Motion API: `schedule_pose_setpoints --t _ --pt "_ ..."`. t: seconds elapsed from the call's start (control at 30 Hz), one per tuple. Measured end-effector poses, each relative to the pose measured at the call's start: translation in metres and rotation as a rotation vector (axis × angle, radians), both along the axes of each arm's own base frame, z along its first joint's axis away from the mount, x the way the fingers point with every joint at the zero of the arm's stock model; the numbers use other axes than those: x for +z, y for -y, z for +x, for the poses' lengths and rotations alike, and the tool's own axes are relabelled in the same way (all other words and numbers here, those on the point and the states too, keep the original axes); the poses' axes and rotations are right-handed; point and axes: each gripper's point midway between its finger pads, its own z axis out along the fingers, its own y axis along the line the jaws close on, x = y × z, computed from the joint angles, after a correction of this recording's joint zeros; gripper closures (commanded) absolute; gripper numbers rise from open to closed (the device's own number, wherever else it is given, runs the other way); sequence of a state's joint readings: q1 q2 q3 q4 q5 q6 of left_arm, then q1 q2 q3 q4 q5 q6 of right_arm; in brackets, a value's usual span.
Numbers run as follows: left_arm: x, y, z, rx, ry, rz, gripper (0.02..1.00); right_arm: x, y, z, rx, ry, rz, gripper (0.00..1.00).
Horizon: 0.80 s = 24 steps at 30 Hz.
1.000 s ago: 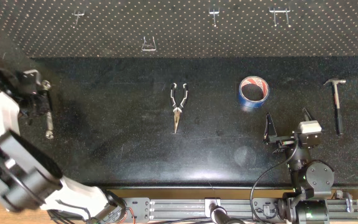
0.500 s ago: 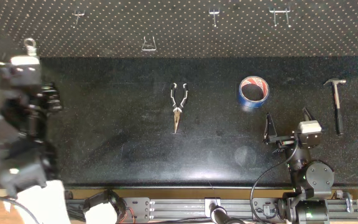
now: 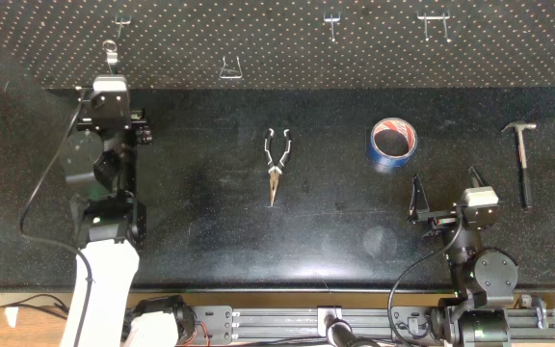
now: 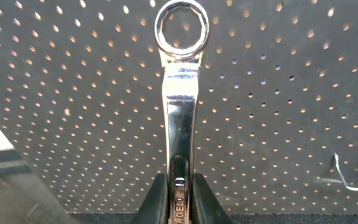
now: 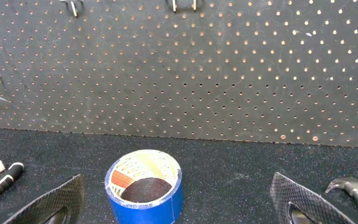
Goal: Place Tools Onto Pegboard
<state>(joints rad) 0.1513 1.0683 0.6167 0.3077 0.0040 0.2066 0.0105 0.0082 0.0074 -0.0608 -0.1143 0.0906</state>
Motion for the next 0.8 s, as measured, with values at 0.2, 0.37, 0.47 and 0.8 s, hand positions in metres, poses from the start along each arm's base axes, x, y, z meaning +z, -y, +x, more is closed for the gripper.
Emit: schedule_pose_setpoints --t 0.2,0.37,0.47,0.8 --pt "-0.019 -0.002 0.014 0.000 -0.032 -0.009 0.991 0.000 0.000 0.000 0.000 0.000 0.000 0.025" --pt "-0.024 -0.015 0.019 0.029 -0.028 -0.009 0.991 0.000 0.000 0.000 0.000 0.000 0.000 0.025" --pt "-0.035 -0.018 0.022 0.036 -0.053 -0.013 0.991 0.000 0.000 0.000 0.000 0.000 0.000 0.025" --pt "-0.051 -0.016 0.034 0.014 -0.070 -0.020 0.991 0.000 0.000 0.000 0.000 0.000 0.000 0.025"
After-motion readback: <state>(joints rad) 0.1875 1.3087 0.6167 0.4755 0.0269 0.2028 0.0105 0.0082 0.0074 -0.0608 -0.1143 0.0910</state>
